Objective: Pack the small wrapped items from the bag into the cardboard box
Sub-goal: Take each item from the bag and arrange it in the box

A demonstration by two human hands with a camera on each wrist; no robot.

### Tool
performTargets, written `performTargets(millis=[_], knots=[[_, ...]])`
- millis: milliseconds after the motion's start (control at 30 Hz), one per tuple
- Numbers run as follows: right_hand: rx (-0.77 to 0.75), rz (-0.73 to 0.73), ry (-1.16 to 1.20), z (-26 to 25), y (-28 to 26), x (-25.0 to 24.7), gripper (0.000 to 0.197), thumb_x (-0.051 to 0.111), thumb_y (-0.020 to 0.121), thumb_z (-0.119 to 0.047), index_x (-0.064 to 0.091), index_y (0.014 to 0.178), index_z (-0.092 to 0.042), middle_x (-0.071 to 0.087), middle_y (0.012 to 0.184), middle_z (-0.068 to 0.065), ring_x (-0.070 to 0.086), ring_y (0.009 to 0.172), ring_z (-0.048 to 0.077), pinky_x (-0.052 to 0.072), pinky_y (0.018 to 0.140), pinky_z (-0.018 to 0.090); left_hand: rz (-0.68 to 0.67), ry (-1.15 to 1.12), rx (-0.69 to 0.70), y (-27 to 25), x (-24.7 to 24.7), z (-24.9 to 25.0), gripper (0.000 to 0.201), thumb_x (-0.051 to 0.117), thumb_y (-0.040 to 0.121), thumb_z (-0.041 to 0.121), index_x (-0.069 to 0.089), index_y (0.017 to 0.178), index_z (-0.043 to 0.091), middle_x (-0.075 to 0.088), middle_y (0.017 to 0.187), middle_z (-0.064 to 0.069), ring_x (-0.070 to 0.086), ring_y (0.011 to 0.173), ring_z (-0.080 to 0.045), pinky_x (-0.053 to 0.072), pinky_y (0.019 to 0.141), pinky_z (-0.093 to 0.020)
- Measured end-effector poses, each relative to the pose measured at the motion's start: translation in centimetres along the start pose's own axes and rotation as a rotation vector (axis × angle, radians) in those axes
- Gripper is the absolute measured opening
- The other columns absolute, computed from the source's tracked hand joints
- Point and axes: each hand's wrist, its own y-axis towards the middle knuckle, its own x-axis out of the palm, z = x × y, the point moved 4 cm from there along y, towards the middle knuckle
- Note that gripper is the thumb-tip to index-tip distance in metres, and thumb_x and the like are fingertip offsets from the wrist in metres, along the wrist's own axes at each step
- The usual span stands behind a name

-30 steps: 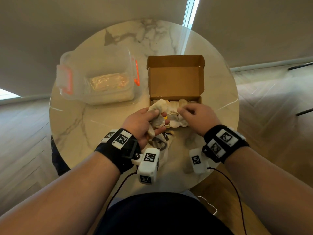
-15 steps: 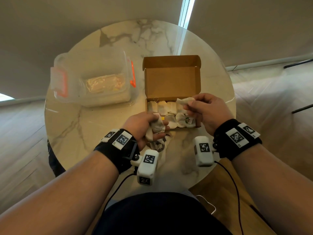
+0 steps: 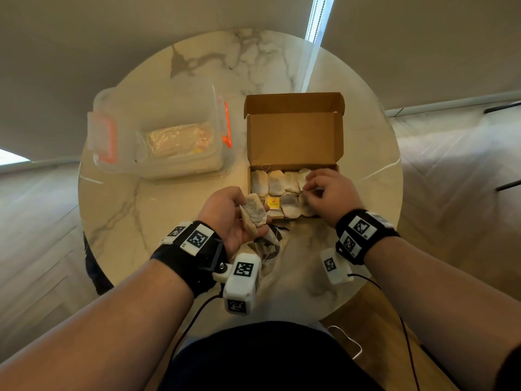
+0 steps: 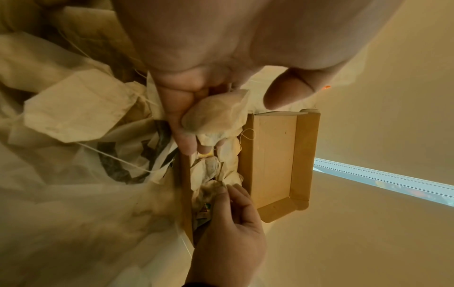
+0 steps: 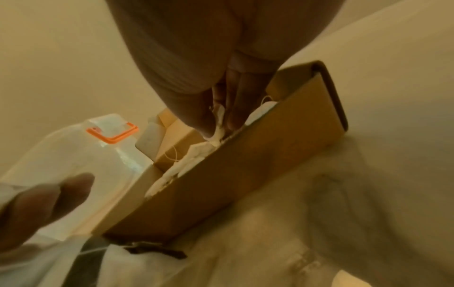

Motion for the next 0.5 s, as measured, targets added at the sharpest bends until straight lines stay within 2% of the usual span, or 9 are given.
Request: performTargets(millis=[33, 67, 133, 200, 300, 367, 433, 500], knots=[[0.000, -0.030, -0.026, 0.0, 0.1, 0.3, 0.009, 0.074, 0.089, -0.022, 0.080, 0.095, -0.018, 0.069, 0.118, -0.007, 0.063, 0.103, 0.012, 0.050, 0.093, 0.027, 0.006, 0.007, -0.001, 0.0, 0.0, 0.0, 0.054, 0.042, 0.081, 0.007, 0.056, 0.132, -0.005, 0.068, 0.121, -0.025, 0.070, 0.100, -0.038, 0.065, 0.068, -0.042], [-0.002, -0.056, -0.053, 0.0, 0.2, 0.5, 0.011, 0.073, 0.090, -0.023, 0.080, 0.096, -0.018, 0.069, 0.120, -0.005, 0.064, 0.105, 0.014, 0.052, 0.096, 0.030, 0.014, 0.022, 0.004, -0.1, 0.1, 0.1, 0.052, 0.039, 0.081, 0.000, 0.057, 0.129, -0.007, 0.067, 0.122, -0.025, 0.069, 0.101, -0.038, 0.066, 0.068, -0.042], [-0.019, -0.093, -0.120, -0.4, 0.2, 0.7, 0.017, 0.069, 0.094, -0.025, 0.080, 0.103, -0.016, 0.069, 0.125, -0.004, 0.064, 0.110, 0.018, 0.051, 0.099, 0.032, 0.036, 0.036, 0.049, -0.2, 0.2, 0.3, 0.047, 0.034, 0.083, -0.014, 0.059, 0.122, -0.006, 0.065, 0.128, -0.027, 0.069, 0.105, -0.037, 0.066, 0.078, -0.043], [-0.029, -0.103, -0.186, -0.7, 0.3, 0.7, 0.024, 0.063, 0.098, -0.026, 0.080, 0.111, -0.015, 0.069, 0.130, -0.003, 0.064, 0.114, 0.020, 0.049, 0.099, 0.031, 0.055, 0.056, 0.090, -0.2, 0.3, 0.4, 0.046, 0.035, 0.086, -0.020, 0.059, 0.121, -0.004, 0.064, 0.129, -0.028, 0.070, 0.106, -0.036, 0.066, 0.076, -0.040], [-0.007, -0.088, -0.228, -1.0, 0.5, 0.5, 0.030, 0.056, 0.102, -0.025, 0.079, 0.115, -0.012, 0.070, 0.131, -0.002, 0.063, 0.116, 0.024, 0.050, 0.099, 0.035, 0.063, 0.040, 0.092, 0.0, 0.3, 0.1, 0.034, 0.046, 0.092, -0.010, 0.060, 0.123, -0.005, 0.067, 0.121, -0.027, 0.070, 0.101, -0.036, 0.066, 0.071, -0.037], [-0.007, -0.101, -0.284, -1.1, 0.7, 0.7, 0.031, 0.054, 0.101, -0.024, 0.079, 0.114, -0.011, 0.070, 0.130, 0.000, 0.059, 0.117, 0.026, 0.048, 0.099, 0.035, 0.055, -0.005, 0.073, -0.1, 0.1, 0.0, 0.039, 0.044, 0.092, -0.001, 0.059, 0.127, -0.008, 0.066, 0.112, -0.026, 0.068, 0.098, -0.038, 0.065, 0.070, -0.040], [0.002, -0.118, -0.330, -1.2, 0.8, 1.1, 0.032, 0.051, 0.100, -0.023, 0.078, 0.114, -0.013, 0.068, 0.131, -0.001, 0.055, 0.118, 0.028, 0.044, 0.097, 0.034, 0.050, -0.029, 0.067, -0.2, 0.0, 0.0, 0.043, 0.037, 0.087, -0.002, 0.061, 0.123, -0.007, 0.063, 0.115, -0.027, 0.066, 0.102, -0.041, 0.064, 0.074, -0.044], [0.019, -0.130, -0.345, -1.3, 0.9, 1.1, 0.033, 0.050, 0.101, -0.024, 0.077, 0.116, -0.015, 0.065, 0.135, -0.003, 0.051, 0.120, 0.027, 0.043, 0.096, 0.033, 0.059, -0.008, 0.078, -0.2, 0.0, -0.1, 0.048, 0.031, 0.083, -0.010, 0.064, 0.118, -0.005, 0.063, 0.121, -0.028, 0.067, 0.107, -0.042, 0.064, 0.076, -0.046]])
